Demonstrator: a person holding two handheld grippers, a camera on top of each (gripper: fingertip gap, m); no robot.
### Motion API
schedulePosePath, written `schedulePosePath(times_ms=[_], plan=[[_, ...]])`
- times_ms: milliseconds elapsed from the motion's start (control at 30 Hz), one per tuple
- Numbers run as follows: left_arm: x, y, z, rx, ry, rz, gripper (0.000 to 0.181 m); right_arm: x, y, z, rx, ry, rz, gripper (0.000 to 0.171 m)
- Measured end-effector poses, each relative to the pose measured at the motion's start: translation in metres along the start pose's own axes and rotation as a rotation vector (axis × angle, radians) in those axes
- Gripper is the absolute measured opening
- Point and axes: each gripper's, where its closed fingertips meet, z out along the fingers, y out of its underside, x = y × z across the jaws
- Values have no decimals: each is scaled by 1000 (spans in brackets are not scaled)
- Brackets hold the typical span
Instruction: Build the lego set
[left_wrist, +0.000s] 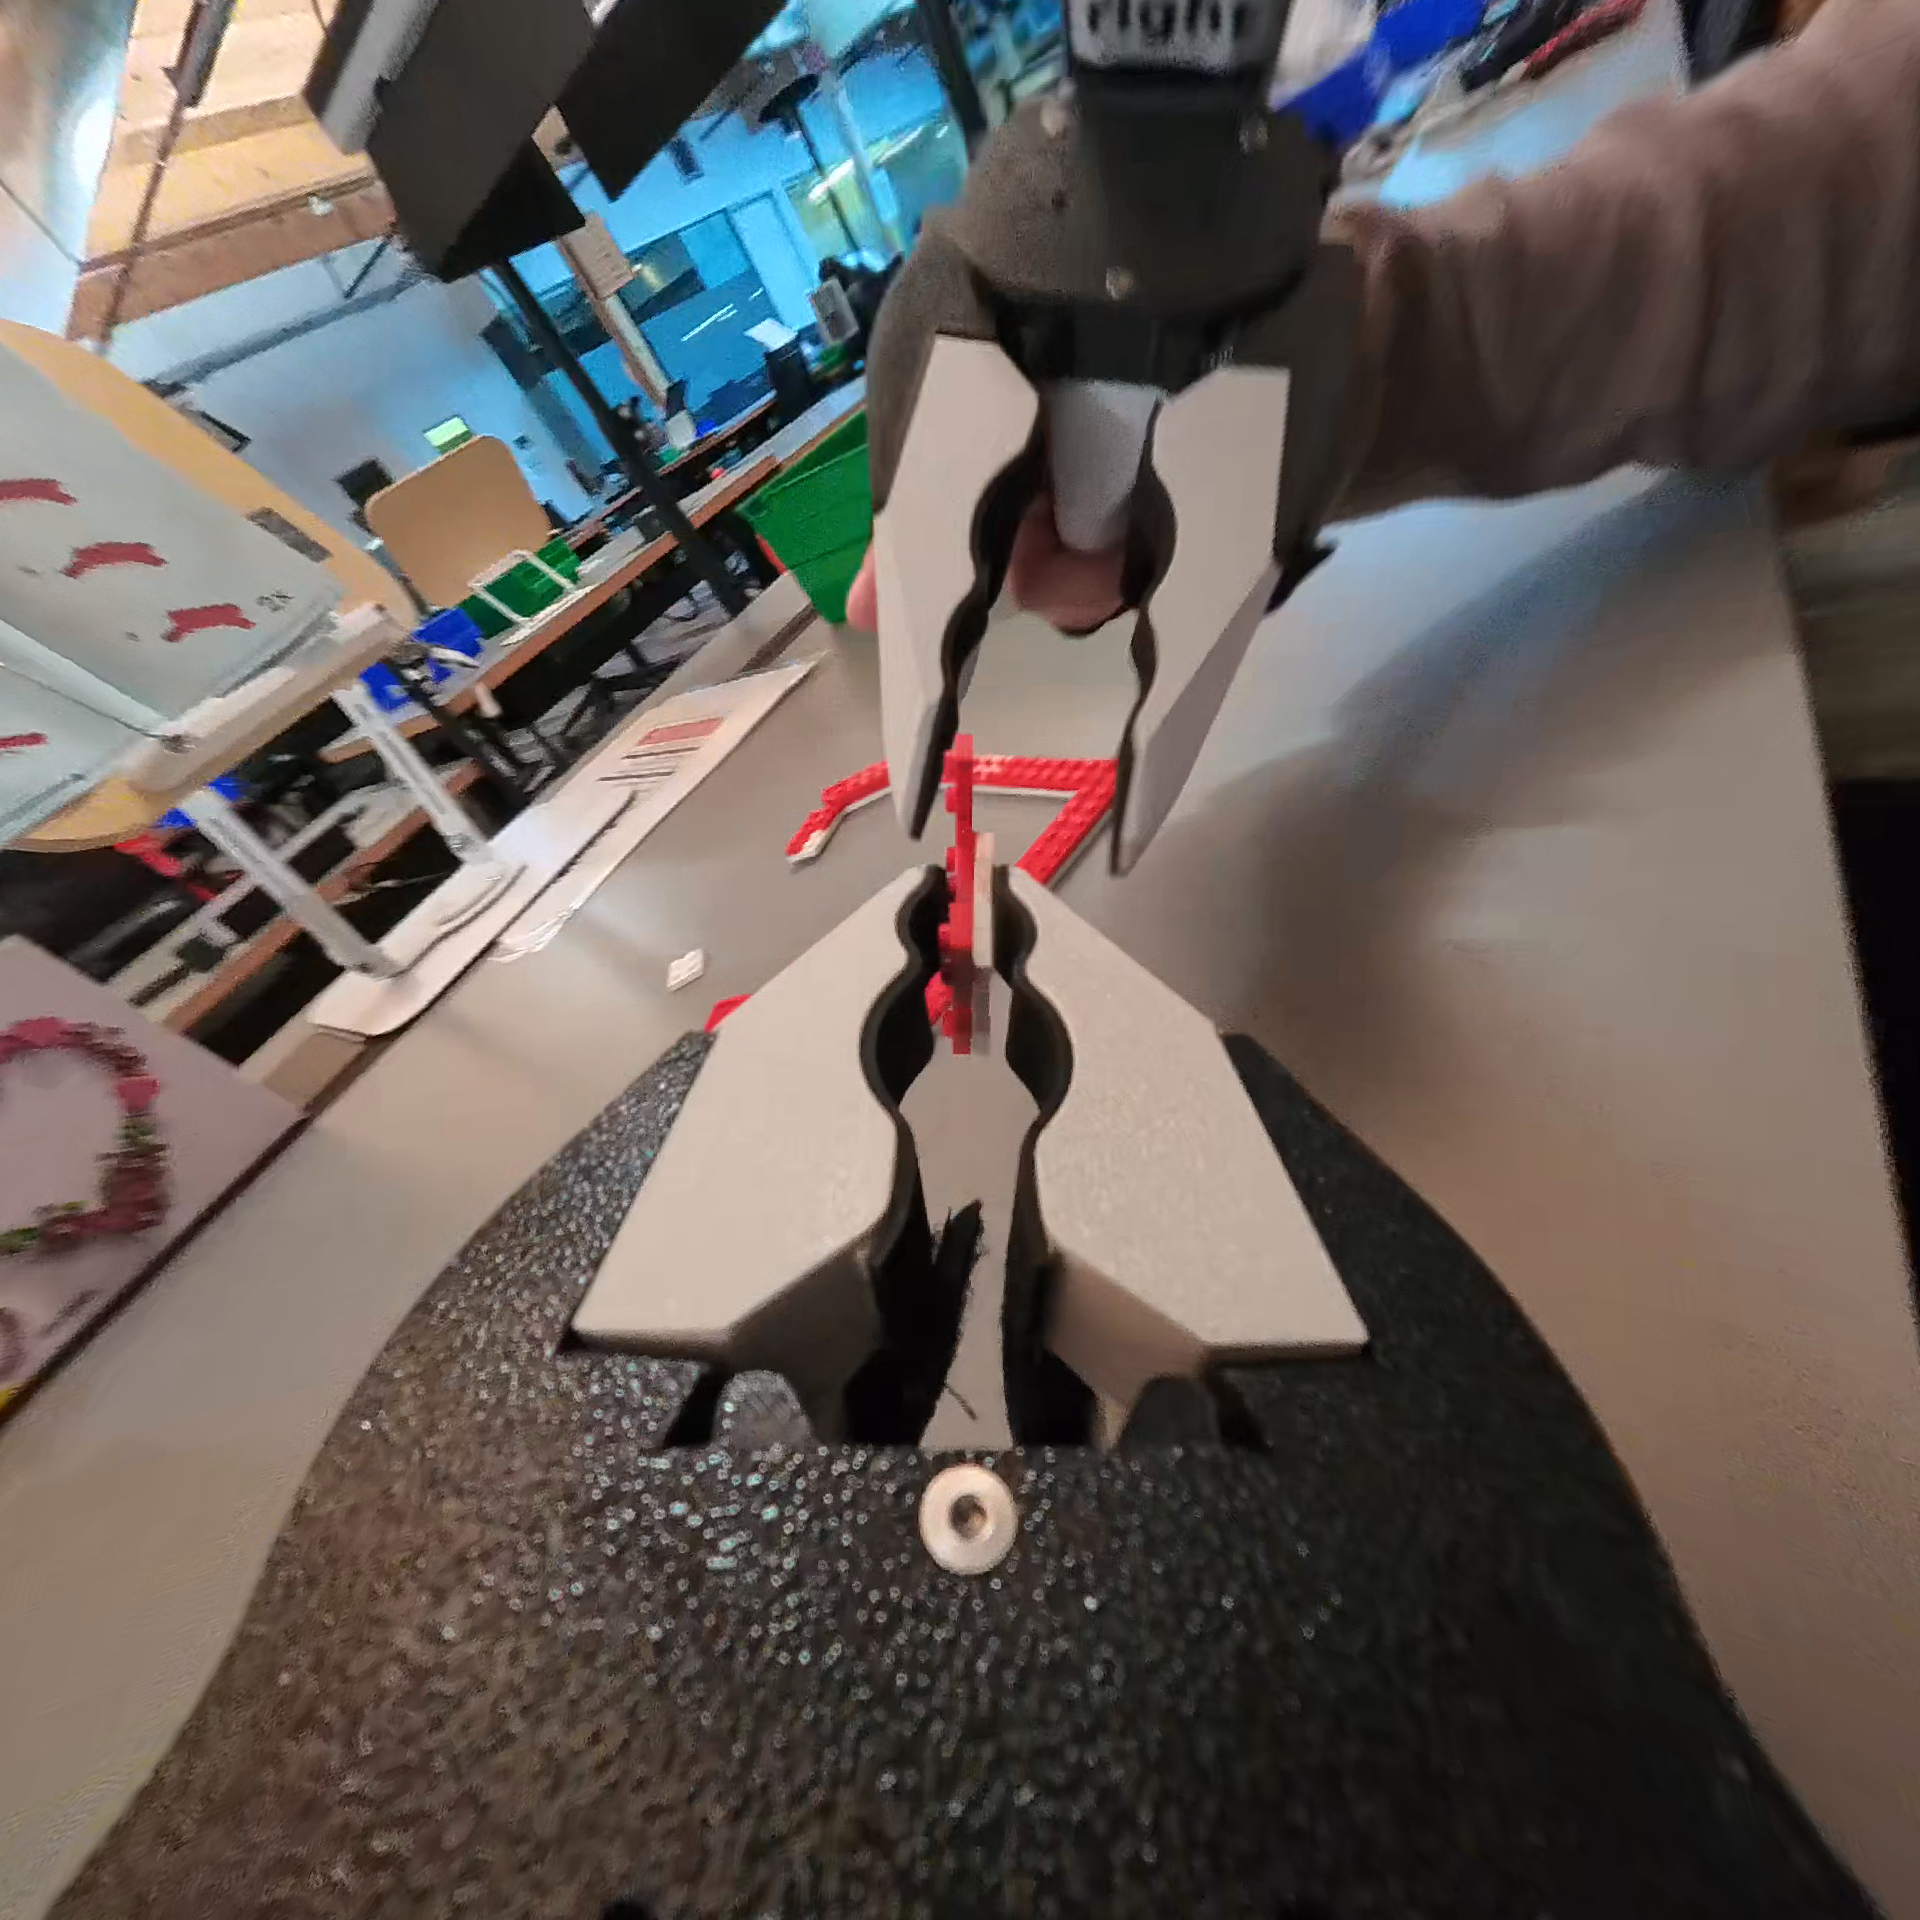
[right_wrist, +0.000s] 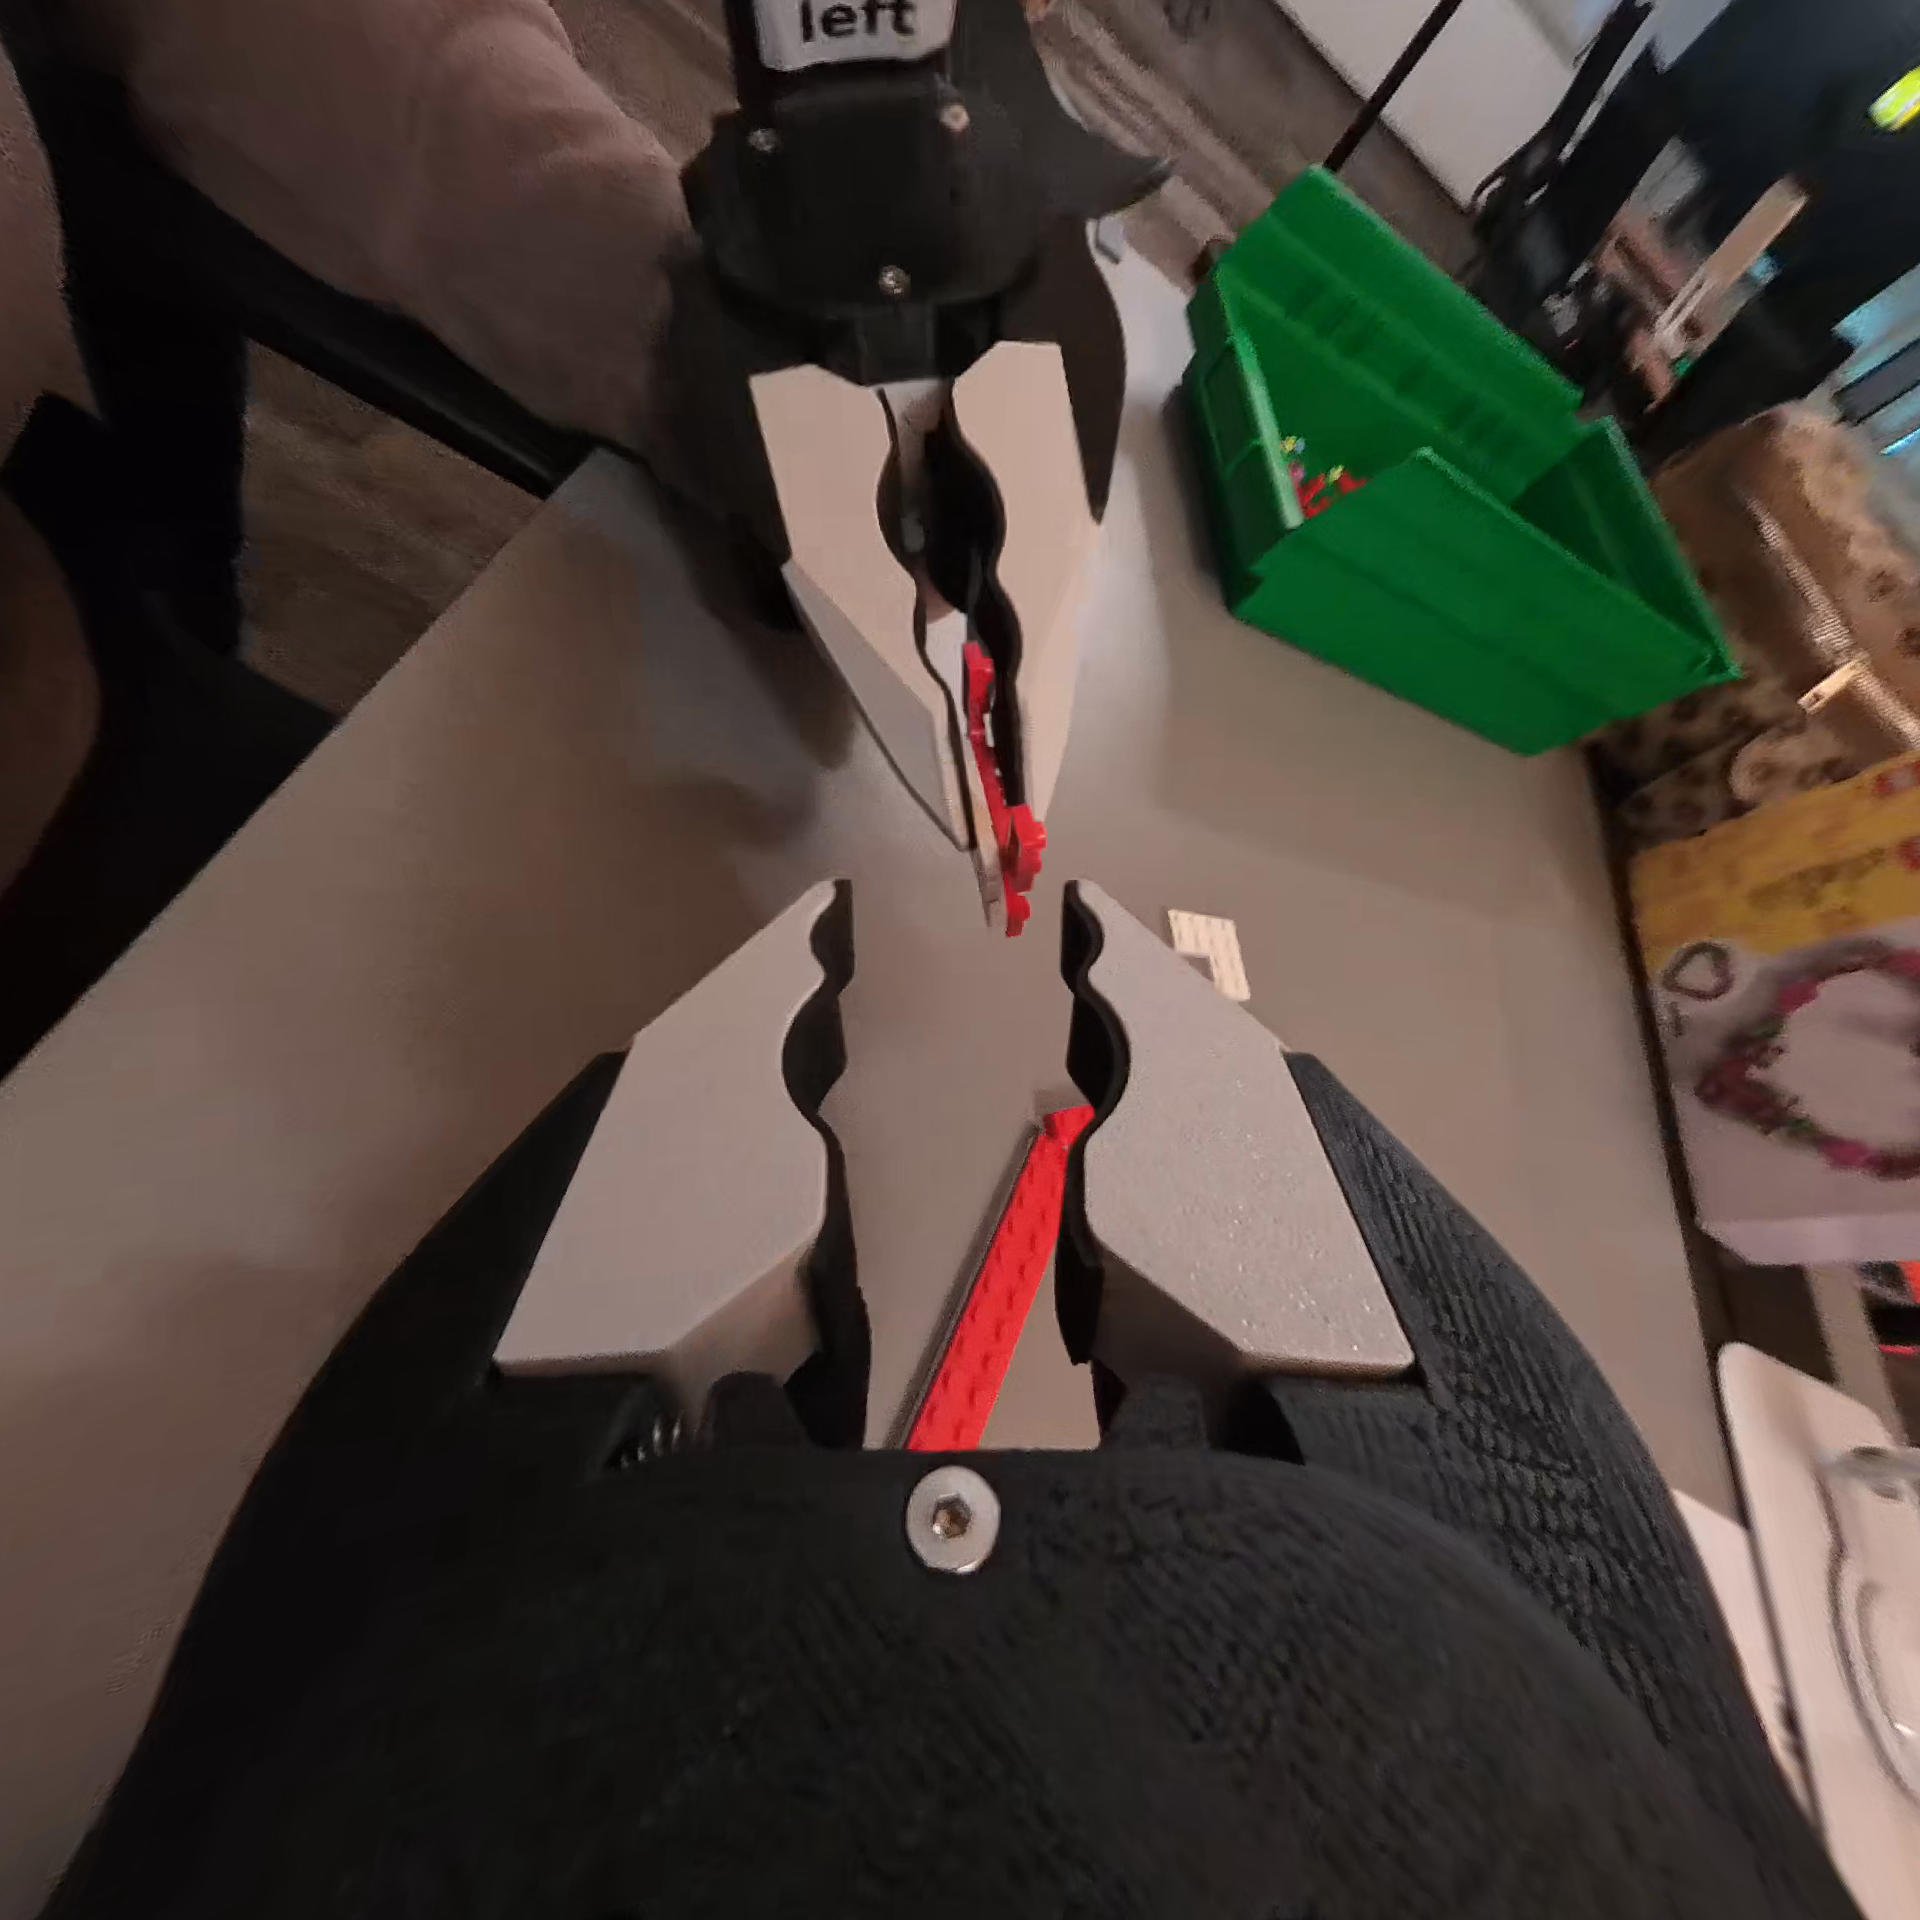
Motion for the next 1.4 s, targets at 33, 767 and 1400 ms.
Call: schedulePosePath(times_ms=[33, 767, 1400], plan=[[1, -2, -1, 19, 15, -26, 6, 0, -1, 2, 8, 25, -23, 33], [18, 6, 0, -15, 150, -63, 6, -12, 2, 6, 50, 3, -62, 4], [14, 8, -4, -5, 170, -129, 6, -12, -2, 2, 193, -27, 73, 18]])
